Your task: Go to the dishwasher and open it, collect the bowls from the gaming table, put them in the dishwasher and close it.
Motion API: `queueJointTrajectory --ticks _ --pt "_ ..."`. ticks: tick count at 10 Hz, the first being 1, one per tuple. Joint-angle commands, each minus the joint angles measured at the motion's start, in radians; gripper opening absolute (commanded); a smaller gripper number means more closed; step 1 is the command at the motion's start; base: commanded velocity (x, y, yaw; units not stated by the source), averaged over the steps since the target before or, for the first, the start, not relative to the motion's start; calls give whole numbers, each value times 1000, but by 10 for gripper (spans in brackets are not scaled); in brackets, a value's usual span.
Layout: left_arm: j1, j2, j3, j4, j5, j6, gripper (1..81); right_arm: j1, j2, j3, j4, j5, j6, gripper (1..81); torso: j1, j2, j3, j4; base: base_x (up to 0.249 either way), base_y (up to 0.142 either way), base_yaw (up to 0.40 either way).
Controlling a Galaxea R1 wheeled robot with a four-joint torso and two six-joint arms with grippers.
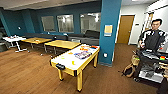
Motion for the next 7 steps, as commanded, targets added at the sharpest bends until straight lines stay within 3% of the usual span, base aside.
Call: queueJointTrajectory --ticks 1,7 --pt "-36 -6 9 9 52 9 811 44 10 8 -3 -55 0 811 0 0 0 0 182 0 0" --pt "-33 -8 9 8 51 9 811 44 10 8 -3 -55 0 811 2 1 0 0 172 103 0"
